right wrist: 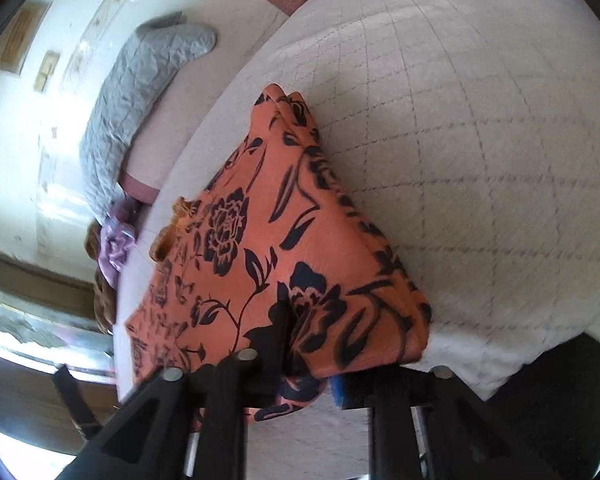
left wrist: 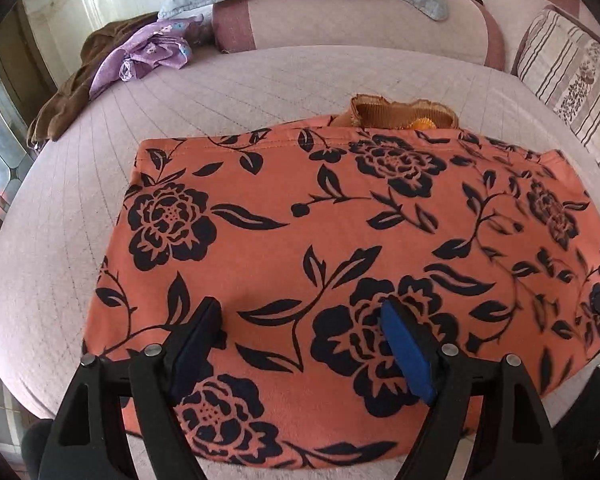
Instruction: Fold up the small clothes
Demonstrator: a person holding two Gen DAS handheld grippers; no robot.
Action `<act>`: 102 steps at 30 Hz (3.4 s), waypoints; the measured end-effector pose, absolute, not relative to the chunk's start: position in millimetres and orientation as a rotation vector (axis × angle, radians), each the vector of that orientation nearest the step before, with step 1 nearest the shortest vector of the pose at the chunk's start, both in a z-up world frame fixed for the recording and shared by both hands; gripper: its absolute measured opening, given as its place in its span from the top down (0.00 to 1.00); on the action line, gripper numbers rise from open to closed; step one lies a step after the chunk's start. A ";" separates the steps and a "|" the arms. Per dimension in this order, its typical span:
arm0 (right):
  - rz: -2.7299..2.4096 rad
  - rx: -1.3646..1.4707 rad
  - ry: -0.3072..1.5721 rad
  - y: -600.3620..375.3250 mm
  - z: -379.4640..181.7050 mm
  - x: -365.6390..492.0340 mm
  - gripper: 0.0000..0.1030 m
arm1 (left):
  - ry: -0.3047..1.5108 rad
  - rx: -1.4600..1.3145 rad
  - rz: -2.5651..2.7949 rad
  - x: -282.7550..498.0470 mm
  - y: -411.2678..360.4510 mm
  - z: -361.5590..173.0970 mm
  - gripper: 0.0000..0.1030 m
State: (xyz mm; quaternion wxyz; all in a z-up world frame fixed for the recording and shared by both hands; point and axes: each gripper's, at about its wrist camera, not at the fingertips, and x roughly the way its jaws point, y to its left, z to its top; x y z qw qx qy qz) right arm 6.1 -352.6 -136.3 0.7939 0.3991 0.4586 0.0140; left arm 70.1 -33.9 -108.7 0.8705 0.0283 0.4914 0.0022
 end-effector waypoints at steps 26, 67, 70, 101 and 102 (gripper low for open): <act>0.056 0.969 0.937 -381.9 -147.8 -5.7 0.79 | 0.986 0.103 -0.075 72.0 -71.0 -100.3 0.16; -0.078 1.022 0.859 -451.4 -118.0 -26.9 0.68 | 1.015 0.129 -0.078 73.8 -73.2 -121.6 0.14; 0.029 0.939 0.877 -444.5 -99.0 22.1 0.30 | 1.014 0.127 -0.076 73.4 -73.0 -121.7 0.13; 0.261 0.828 0.890 -336.3 -73.1 -17.0 0.34 | 1.033 0.138 -0.068 80.7 -72.8 -122.3 0.07; 0.261 0.860 0.931 -329.2 -89.2 -26.7 0.34 | 1.035 0.140 -0.068 80.5 -73.1 -121.5 0.07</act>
